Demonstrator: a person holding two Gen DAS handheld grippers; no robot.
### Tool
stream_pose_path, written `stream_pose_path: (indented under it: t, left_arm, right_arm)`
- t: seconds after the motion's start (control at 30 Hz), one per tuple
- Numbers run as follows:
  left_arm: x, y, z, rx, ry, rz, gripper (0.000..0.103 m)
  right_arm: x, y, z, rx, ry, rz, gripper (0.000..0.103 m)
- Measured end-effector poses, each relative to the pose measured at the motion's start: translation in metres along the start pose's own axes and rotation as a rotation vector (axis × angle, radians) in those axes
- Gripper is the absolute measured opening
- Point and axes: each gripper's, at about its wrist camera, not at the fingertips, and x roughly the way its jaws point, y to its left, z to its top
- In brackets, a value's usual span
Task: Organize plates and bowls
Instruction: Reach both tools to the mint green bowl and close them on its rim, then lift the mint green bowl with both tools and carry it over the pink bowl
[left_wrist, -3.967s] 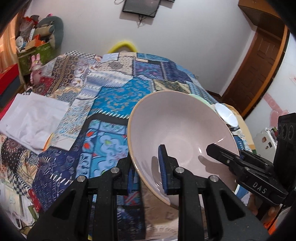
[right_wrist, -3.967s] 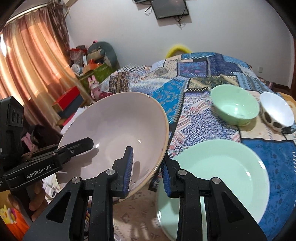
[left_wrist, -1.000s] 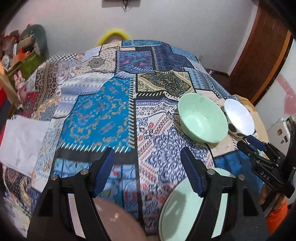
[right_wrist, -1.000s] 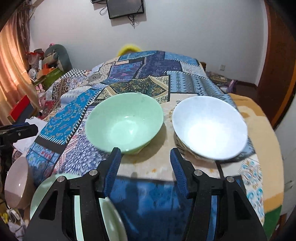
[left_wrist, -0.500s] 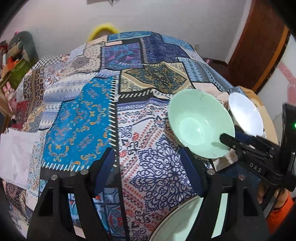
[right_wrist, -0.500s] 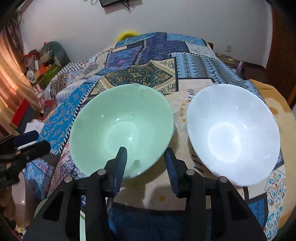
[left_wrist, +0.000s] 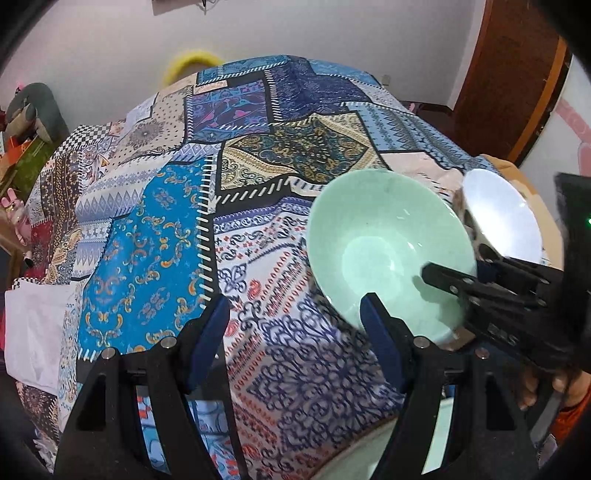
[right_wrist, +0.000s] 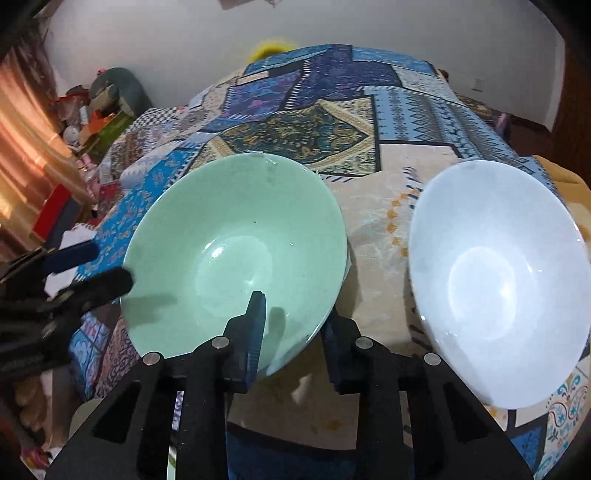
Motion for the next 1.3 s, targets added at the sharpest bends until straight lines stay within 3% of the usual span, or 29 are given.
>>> stream_pose_path:
  t: [0.3,0.47,0.63,0.67,0.93,1.3]
  left_arm:
    - [0.023,0.014,0.001,-0.026,0.008,0.032,0.071]
    - [0.033,0.009,-0.002,-0.010,0.039,0.014,0.053]
    - [0.039,0.000,-0.004,0.020,0.060,-0.024,0.020]
    - [0.038,-0.003,-0.005,0.035,0.058,-0.023,0.018]
    - [0.026,-0.005,-0.010,0.024,0.046,-0.013,0.018]
    - [-0.022,-0.001,-0.030,0.007,0.000,-0.035,0.018]
  right_arm:
    - [0.002,0.010,-0.002,-0.035,0.000,0.032,0.026]
    - [0.002,0.012,-0.003,-0.025,-0.009,0.042,0.026]
    - [0.000,0.017,-0.002,-0.039,-0.016,0.026,0.026]
    - [0.000,0.018,-0.003,-0.039,-0.017,0.026,0.026]
    - [-0.013,0.024,-0.011,-0.038,-0.030,0.038,0.026]
    - [-0.050,0.049,-0.026,-0.082,-0.075,0.037,0.026]
